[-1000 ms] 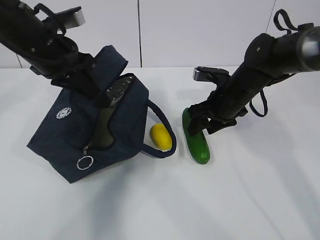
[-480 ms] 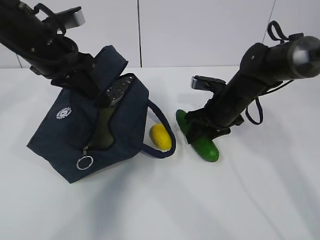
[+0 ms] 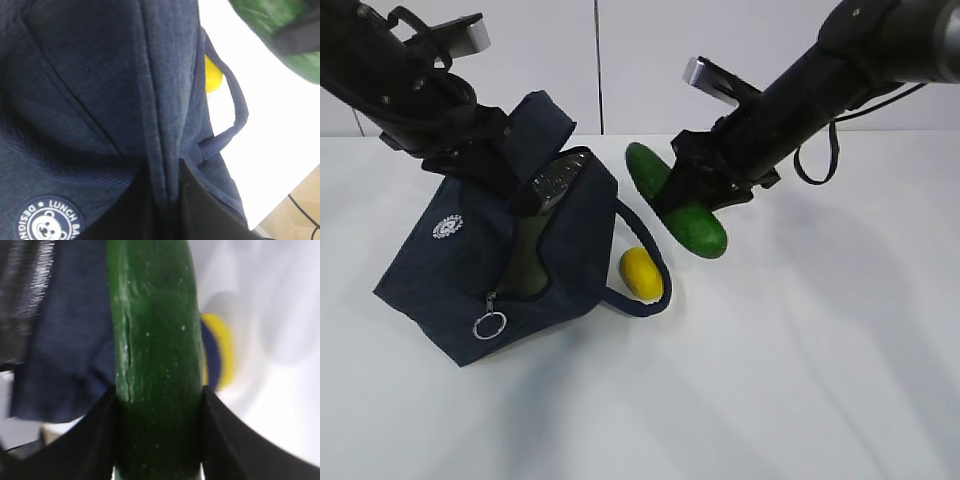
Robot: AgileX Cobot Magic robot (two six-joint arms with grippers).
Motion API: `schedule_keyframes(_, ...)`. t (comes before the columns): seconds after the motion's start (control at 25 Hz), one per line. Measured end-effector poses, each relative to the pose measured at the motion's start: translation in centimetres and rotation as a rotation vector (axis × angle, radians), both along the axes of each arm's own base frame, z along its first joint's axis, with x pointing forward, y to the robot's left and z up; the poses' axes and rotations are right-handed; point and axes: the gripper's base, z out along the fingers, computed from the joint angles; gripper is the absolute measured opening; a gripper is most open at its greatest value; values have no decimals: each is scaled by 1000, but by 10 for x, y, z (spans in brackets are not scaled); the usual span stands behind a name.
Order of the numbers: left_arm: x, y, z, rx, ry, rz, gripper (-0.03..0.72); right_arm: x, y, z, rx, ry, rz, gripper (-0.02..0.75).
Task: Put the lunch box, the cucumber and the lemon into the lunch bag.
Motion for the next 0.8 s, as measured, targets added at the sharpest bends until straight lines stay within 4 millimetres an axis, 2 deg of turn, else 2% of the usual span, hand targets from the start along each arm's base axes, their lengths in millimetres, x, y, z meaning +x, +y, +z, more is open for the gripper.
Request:
schedule_keyframes(0.24,0,0,0,-2,0,1,18,-5,12,13,194,29,53,333)
schedule_keyframes(0.44,0,-1,0,-7,3,2,18,-6,16,15,233,35,57,333)
schedule_keyframes(0.8,-1,-2,1,-26,8,-1,18,-7,40,-15,271,118,86,333)
